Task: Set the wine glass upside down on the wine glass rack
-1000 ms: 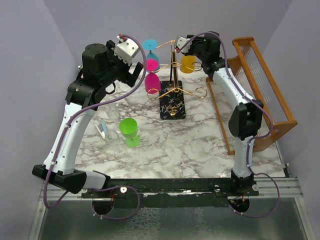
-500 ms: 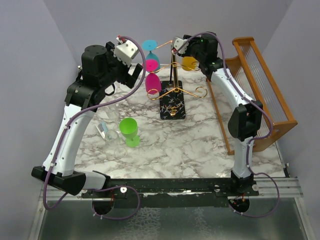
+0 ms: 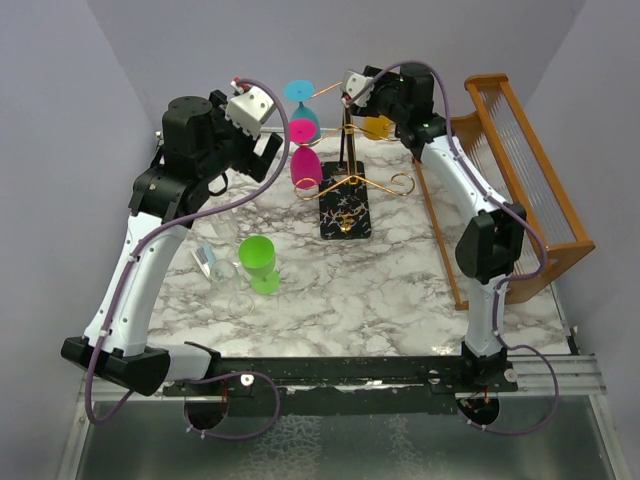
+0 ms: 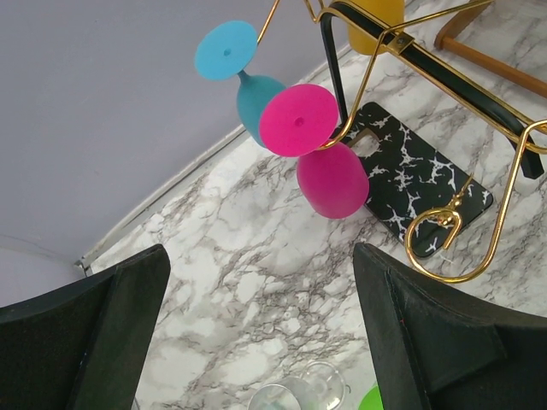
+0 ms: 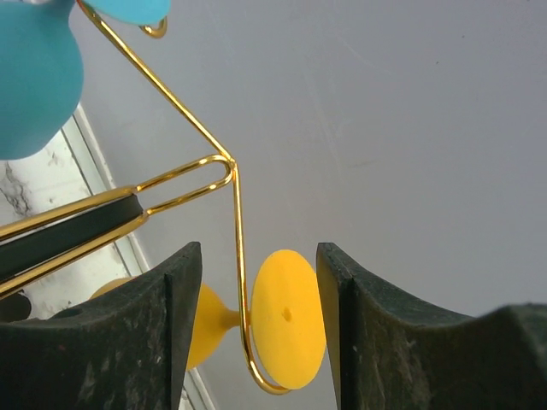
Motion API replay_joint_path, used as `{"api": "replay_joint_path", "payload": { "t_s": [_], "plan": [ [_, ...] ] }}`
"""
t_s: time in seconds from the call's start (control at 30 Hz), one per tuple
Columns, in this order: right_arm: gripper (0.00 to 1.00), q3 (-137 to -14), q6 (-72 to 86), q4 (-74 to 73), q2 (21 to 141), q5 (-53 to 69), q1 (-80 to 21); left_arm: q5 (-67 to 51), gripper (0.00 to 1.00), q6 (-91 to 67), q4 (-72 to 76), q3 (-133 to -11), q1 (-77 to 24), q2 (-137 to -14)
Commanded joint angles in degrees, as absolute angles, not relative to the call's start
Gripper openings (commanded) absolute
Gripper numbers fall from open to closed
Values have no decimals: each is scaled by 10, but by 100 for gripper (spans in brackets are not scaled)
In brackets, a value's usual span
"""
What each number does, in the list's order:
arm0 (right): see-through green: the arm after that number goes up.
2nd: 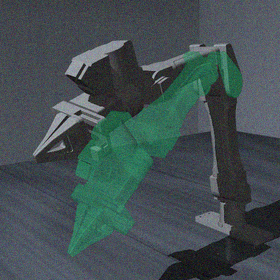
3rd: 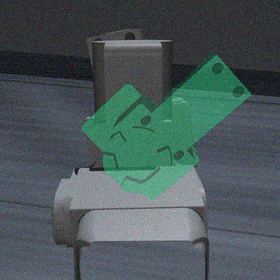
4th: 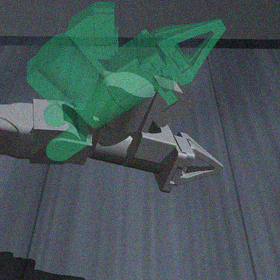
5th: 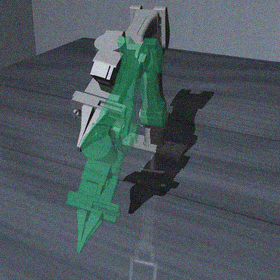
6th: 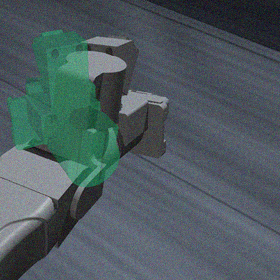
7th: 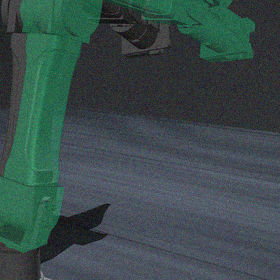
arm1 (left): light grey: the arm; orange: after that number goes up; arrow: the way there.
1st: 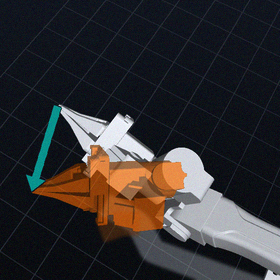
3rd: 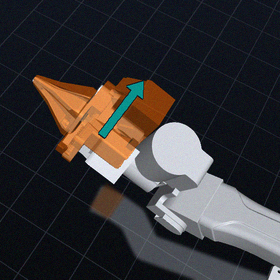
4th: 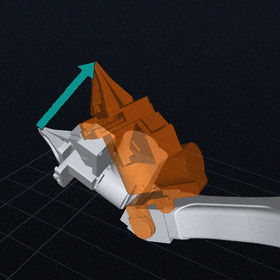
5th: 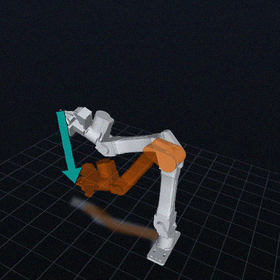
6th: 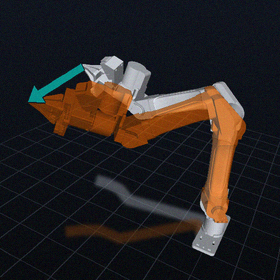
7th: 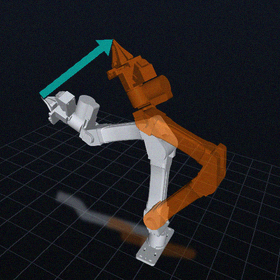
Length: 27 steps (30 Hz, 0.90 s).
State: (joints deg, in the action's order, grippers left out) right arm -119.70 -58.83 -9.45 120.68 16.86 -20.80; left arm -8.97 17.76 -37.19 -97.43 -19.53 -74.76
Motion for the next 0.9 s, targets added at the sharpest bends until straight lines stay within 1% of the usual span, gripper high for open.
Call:
{"api": "replay_joint_path", "payload": {
  "t_s": [0.0, 0.2, 0.37, 0.43, 0.57, 0.63, 0.73, 0.87],
  "plan": [
    [57, -1227, -539, -99, 1166, 204, -213, -90, 91, 186, -355, -962, -190, -730],
    [57, -1214, -478, -105, 1128, 235, -214, -78, 92, 182, -348, -945, -185, -728],
    [59, -1158, -418, -114, 1061, 254, -213, -55, 92, 166, -346, -923, -172, -723],
    [62, -1131, -400, -131, 1028, 251, -214, -53, 92, 159, -361, -921, -157, -721],
    [75, -1110, -349, -196, 967, 218, -213, -59, 91, 162, -413, -917, -126, -710],
    [76, -1104, -325, -229, 938, 198, -214, -60, 91, 172, -443, -912, -116, -704],
    [76, -1086, -310, -281, 894, 199, -214, -90, 90, 190, -487, -904, -94, -692],
    [78, -1040, -315, -341, 829, 250, -214, -166, 87, 243, -535, -883, -87, -680]
  ]
}}
